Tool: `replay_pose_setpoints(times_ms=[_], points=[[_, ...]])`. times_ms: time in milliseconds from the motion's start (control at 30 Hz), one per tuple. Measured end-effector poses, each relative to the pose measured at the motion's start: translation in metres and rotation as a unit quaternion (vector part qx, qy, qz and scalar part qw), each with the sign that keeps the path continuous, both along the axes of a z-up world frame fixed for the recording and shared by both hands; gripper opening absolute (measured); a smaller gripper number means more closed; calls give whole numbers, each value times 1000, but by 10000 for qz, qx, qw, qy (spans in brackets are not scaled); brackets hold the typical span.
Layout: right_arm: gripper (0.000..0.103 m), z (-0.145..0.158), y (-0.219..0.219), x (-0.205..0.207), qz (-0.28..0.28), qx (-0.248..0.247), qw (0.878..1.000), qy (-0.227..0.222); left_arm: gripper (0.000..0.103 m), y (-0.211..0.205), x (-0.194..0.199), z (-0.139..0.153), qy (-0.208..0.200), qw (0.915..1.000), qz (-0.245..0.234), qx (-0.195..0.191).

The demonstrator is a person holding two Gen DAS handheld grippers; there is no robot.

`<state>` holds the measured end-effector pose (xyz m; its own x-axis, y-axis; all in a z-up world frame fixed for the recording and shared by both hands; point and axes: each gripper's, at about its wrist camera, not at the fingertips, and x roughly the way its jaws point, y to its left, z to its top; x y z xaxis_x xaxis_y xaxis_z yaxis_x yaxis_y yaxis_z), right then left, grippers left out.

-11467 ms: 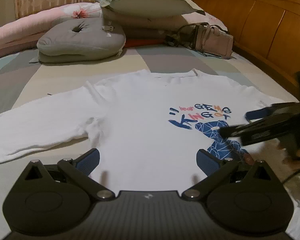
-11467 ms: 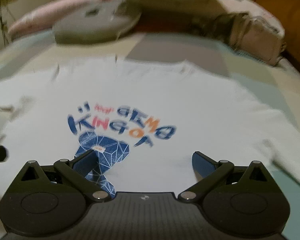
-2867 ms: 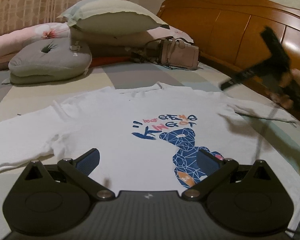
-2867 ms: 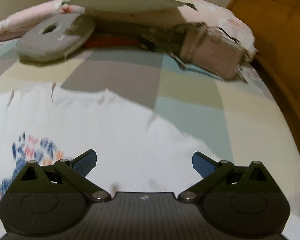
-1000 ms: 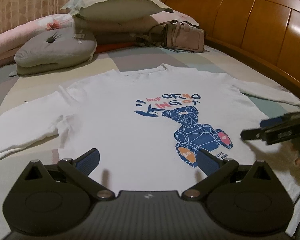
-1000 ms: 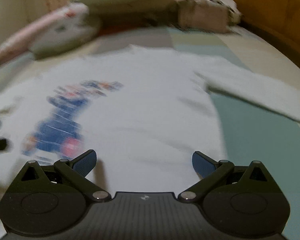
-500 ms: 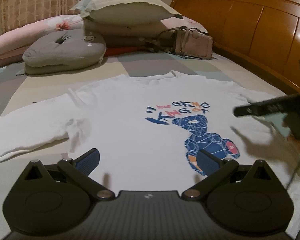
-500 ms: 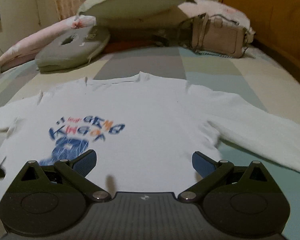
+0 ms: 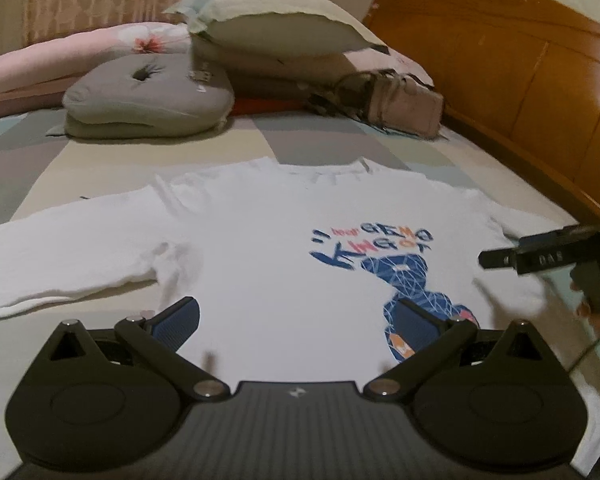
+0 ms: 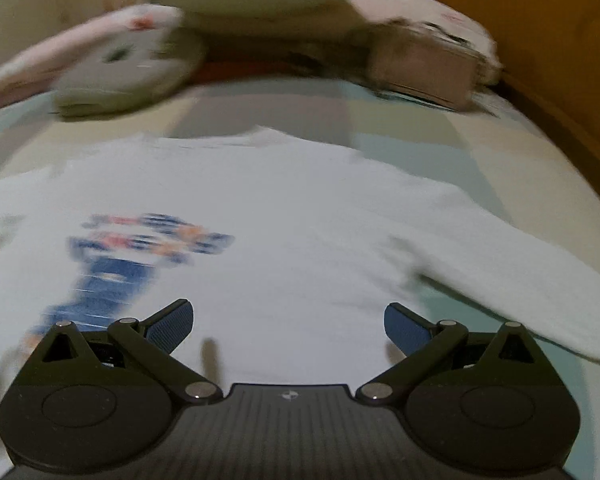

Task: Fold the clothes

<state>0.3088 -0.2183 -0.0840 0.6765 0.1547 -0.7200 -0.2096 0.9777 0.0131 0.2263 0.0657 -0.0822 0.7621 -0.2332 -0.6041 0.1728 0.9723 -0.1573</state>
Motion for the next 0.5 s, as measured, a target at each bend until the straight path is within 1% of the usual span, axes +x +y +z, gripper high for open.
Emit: replay_pose_setpoints(times_ms=[133,233,400,500], points=[[103,2,44,9,445,80,9990,2,102,1,0,-1,13,9999,56,111],[103,-9,66,18,558,49,9982,213,102,1,0,-2,4,9997,49,230],[103,-5,71,-12,785,87,9967,177,102,1,-1,0,-17,9999,-15,166],[103,-9,64,-29,786,39,9962,382,102,-2,-1,0,-7,9998,-63,168]])
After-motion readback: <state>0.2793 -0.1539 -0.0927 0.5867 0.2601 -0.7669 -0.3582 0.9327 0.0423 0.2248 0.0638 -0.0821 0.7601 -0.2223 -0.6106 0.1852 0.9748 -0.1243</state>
